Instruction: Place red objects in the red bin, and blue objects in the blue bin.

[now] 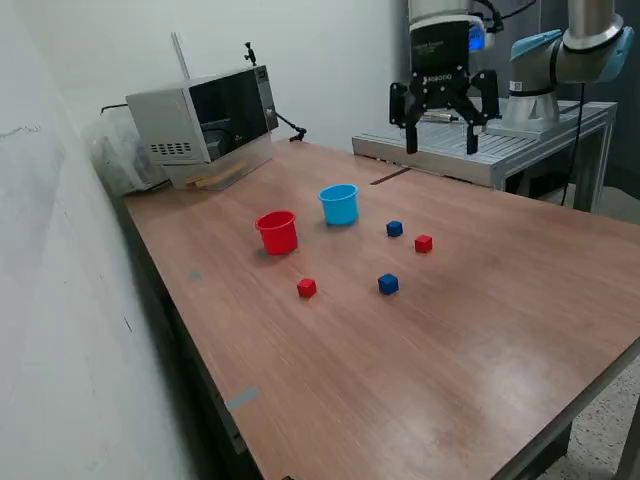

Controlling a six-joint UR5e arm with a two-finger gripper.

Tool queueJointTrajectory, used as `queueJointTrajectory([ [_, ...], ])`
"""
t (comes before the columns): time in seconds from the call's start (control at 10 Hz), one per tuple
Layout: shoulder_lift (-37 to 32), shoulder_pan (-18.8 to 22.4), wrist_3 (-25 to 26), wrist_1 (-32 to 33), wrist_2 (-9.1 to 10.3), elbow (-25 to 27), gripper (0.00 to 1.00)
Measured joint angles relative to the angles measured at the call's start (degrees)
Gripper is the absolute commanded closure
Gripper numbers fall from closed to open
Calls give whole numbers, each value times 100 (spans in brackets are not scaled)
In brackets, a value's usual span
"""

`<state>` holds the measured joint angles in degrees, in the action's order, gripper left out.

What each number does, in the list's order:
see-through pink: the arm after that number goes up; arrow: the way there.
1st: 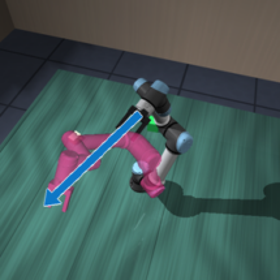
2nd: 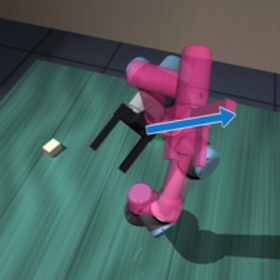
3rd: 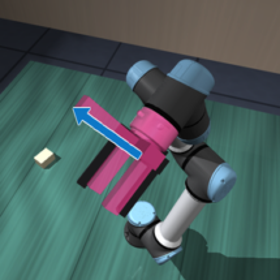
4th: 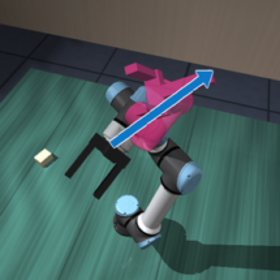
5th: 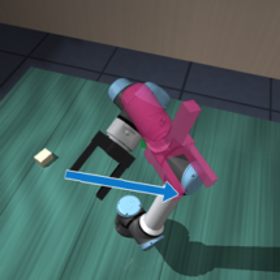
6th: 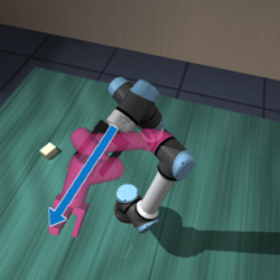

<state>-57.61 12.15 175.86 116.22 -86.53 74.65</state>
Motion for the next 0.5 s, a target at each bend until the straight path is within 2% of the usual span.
queueJointTrajectory([
  [0.2, 483, -9, 121, 230, -141, -269, 0],
  [0.5, 973, -354, 160, 460, -311, -460, 0],
])
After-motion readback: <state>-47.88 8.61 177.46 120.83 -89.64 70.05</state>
